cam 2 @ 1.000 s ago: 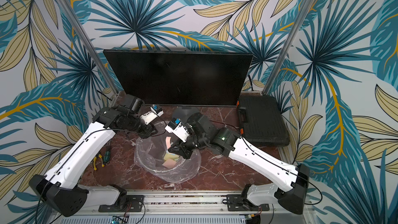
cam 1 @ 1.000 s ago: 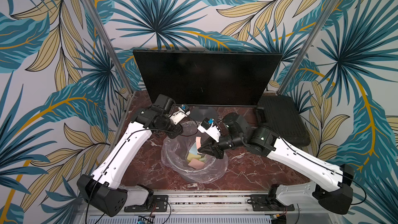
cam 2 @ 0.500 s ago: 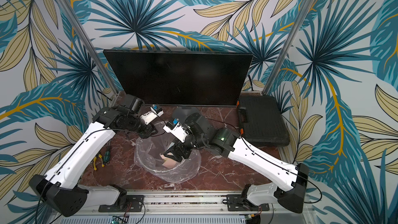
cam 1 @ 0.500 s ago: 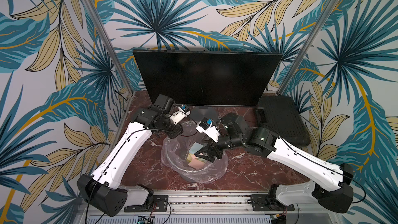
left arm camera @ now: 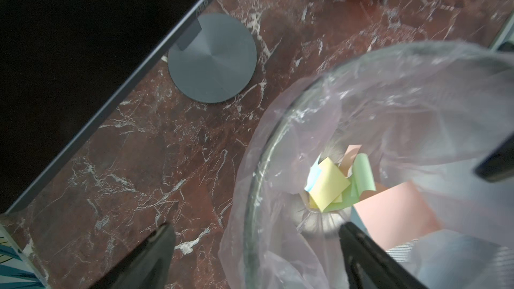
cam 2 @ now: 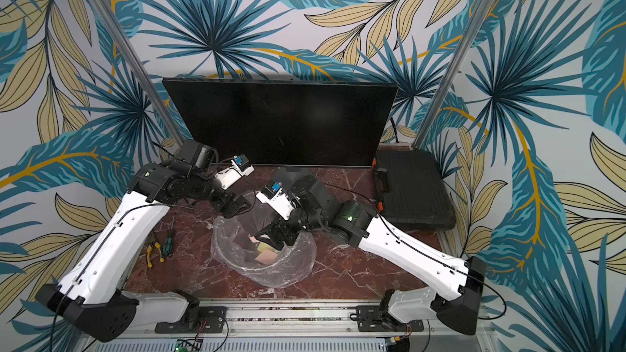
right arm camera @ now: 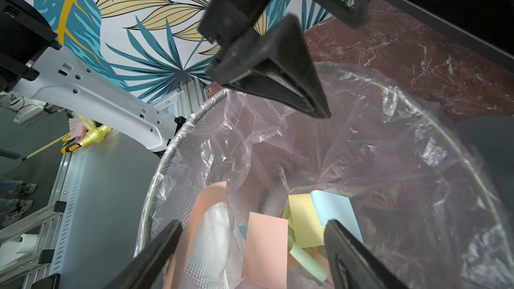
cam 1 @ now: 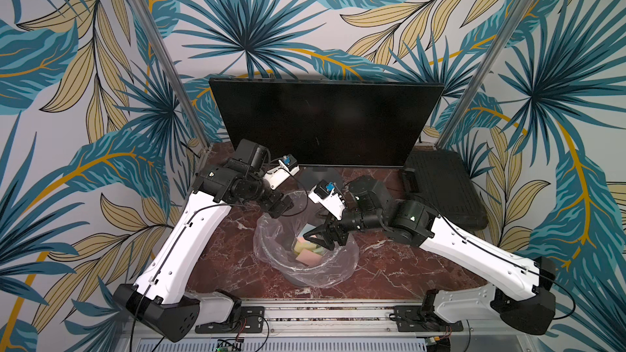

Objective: Remove the sticky note from the monitor
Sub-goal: Reset both arms

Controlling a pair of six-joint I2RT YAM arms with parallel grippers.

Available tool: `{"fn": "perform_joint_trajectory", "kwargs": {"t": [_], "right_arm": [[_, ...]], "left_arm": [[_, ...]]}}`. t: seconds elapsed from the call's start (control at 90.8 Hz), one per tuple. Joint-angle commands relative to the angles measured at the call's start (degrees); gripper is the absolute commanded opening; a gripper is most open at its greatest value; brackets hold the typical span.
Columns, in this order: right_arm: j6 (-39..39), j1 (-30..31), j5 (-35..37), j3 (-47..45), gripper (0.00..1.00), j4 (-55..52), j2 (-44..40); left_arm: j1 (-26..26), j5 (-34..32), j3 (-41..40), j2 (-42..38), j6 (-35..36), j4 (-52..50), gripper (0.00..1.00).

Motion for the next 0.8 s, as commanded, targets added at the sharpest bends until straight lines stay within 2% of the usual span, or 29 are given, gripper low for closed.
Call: {"fn": "perform_joint_trajectory", "kwargs": {"t": [0.0, 0.066, 0.408, 0.793], "right_arm": [[1.2, 0.0, -0.8, -0.3, 0.82, 1.6, -0.2], [1.3, 0.0, -1.0, -0.5, 0.83, 2.2, -0.4], [1.8, -0.1, -1.1, 0.4, 0.83, 4.0, -0.3], [3.2, -1.6, 3.1, -1.1, 0.83, 5.8, -1.1]], "left_arm": [[0.1, 6.1, 4.6, -2.6, 3.0, -5.7, 1.0], [-0.2, 8.4, 4.3, -3.3, 3.0, -6.6, 1.0], [-4.6, 11.9, -2.4, -4.2, 0.4, -3.8, 1.0], [-6.2, 17.9, -4.8, -5.9, 4.3, -8.0, 0.98]]}}
